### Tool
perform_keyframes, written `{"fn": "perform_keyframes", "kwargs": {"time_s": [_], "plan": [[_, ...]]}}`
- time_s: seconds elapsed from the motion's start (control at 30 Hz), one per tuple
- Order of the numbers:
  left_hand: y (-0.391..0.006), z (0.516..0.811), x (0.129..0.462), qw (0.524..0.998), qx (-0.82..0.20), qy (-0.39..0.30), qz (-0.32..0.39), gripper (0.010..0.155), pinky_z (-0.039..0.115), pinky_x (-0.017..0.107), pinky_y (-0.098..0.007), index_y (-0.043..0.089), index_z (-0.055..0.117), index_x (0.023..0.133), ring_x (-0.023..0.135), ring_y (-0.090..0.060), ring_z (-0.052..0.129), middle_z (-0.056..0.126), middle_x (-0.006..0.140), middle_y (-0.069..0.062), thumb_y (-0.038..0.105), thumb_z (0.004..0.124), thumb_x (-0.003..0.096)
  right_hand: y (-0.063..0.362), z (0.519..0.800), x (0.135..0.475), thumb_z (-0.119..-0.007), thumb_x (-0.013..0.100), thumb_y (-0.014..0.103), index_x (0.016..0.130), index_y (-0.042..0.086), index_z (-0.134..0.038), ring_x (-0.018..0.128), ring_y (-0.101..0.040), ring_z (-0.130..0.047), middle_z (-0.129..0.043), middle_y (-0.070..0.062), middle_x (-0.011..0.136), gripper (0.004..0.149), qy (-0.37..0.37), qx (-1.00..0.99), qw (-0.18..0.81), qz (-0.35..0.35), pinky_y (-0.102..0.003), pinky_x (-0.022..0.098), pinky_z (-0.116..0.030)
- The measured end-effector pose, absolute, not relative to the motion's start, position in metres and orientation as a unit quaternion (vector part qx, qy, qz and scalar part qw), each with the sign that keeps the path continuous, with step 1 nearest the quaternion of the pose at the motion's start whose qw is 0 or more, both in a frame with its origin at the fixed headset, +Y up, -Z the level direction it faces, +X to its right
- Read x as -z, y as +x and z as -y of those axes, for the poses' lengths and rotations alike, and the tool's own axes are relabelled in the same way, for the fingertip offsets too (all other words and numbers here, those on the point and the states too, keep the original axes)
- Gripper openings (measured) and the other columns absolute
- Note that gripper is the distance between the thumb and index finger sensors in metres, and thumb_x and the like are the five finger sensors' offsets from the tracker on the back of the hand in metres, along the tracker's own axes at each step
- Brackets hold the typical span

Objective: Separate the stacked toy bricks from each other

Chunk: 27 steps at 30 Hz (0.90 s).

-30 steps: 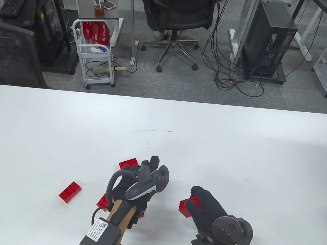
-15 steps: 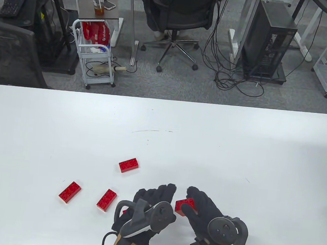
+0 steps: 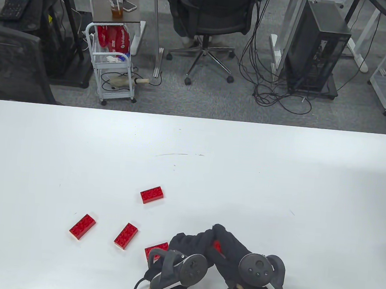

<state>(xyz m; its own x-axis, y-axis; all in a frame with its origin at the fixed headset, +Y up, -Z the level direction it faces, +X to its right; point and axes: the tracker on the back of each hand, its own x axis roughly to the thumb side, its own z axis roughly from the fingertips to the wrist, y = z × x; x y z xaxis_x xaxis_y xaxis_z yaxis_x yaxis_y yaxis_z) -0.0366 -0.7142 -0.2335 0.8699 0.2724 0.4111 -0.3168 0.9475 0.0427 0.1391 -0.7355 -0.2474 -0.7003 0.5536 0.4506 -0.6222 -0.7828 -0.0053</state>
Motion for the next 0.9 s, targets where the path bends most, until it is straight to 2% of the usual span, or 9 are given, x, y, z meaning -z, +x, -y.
{"fn": "perform_keyframes", "kwargs": {"time_s": [0.37,0.5,0.63,0.9], "plan": [[-0.038,0.714,0.231,0.970,-0.135,0.100,0.174,0.071,0.072,0.074,-0.051,0.031,0.065,0.105,0.086,-0.018,0.097,0.088,0.101,0.008,0.048,0.080,0.0371,0.139,0.735,0.249,-0.072,0.046,0.048,0.110,0.010,-0.049,0.077,-0.032,-0.096,-0.078,-0.017,0.100,0.078,0.231,-0.911,0.337,0.055,-0.031,0.054,-0.093],[-0.036,0.712,0.228,0.968,-0.128,0.120,0.177,0.072,0.073,0.073,-0.051,0.028,0.069,0.104,0.082,-0.018,0.101,0.092,0.098,0.006,0.049,0.080,0.0357,0.138,0.733,0.247,-0.070,0.045,0.049,0.110,0.011,-0.050,0.075,-0.030,-0.096,-0.079,-0.016,0.097,0.078,0.225,-0.915,0.326,0.071,-0.033,0.051,-0.092],[-0.034,0.711,0.226,0.967,-0.126,0.127,0.180,0.073,0.074,0.073,-0.051,0.026,0.069,0.104,0.080,-0.018,0.102,0.093,0.097,0.005,0.049,0.080,0.0353,0.137,0.730,0.244,-0.068,0.044,0.051,0.109,0.011,-0.053,0.069,-0.027,-0.097,-0.081,-0.015,0.093,0.078,0.226,-0.922,0.297,0.105,-0.031,0.048,-0.092],[-0.033,0.712,0.224,0.968,-0.117,0.130,0.182,0.074,0.075,0.072,-0.050,0.024,0.070,0.104,0.077,-0.017,0.104,0.095,0.095,0.004,0.050,0.079,0.0348,0.137,0.729,0.243,-0.070,0.042,0.053,0.106,0.009,-0.060,0.062,-0.025,-0.100,-0.086,-0.015,0.088,0.078,0.222,-0.921,0.297,0.115,-0.028,0.044,-0.095]]}}
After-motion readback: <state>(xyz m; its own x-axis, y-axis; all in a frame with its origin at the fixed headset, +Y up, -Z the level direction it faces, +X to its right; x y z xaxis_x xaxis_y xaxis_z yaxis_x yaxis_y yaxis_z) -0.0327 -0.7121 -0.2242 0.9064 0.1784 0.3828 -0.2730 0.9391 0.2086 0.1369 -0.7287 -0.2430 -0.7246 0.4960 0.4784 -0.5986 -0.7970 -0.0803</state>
